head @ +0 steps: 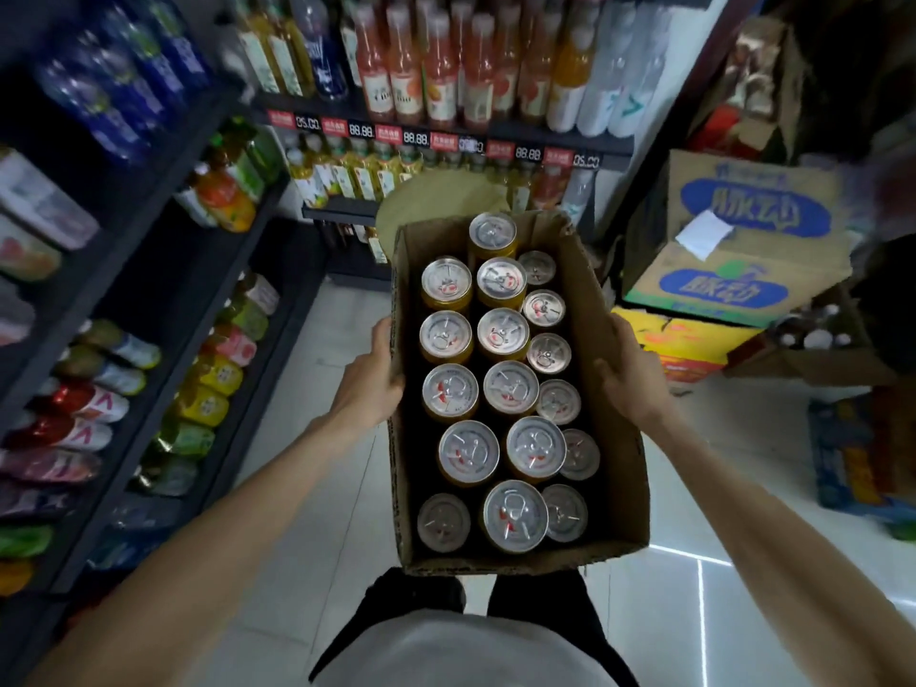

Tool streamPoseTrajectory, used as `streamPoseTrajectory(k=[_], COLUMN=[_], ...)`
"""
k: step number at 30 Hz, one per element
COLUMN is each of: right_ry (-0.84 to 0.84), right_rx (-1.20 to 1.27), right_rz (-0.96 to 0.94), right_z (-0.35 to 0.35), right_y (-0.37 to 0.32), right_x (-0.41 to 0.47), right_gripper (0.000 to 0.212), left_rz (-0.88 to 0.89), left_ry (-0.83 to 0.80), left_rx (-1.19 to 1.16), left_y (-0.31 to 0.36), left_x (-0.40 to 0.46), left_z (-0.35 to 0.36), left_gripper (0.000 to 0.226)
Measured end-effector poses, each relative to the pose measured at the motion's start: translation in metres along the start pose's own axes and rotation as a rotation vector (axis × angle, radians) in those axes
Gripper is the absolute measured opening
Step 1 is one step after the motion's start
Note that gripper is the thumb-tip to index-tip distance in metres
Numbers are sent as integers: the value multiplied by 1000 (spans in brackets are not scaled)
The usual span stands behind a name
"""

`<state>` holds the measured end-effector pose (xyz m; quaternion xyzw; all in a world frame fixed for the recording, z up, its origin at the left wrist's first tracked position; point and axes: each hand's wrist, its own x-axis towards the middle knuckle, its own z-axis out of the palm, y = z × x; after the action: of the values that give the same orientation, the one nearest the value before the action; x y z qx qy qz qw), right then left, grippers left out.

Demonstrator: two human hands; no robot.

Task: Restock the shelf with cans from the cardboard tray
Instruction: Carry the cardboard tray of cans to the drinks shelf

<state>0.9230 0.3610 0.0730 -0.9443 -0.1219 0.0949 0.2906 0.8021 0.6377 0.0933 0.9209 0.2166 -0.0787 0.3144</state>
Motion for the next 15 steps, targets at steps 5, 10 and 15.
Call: streamPoseTrajectory(k=[5,10,15], right_ry=[-78,-215,-307], right_rx=[-94,-165,-200], right_rz=[-147,-300,-479], right_z=[-13,-23,-15], right_y=[-6,-28,-66], right_x=[121,231,320], right_gripper=[66,67,65], left_rz=[-152,-292,-400], left_ry=[82,167,252], left_rx=[-81,-165,-251], left_y=[25,46,53], left_x=[66,115,160], left_z=[0,-8,-16], left_gripper=[77,77,76])
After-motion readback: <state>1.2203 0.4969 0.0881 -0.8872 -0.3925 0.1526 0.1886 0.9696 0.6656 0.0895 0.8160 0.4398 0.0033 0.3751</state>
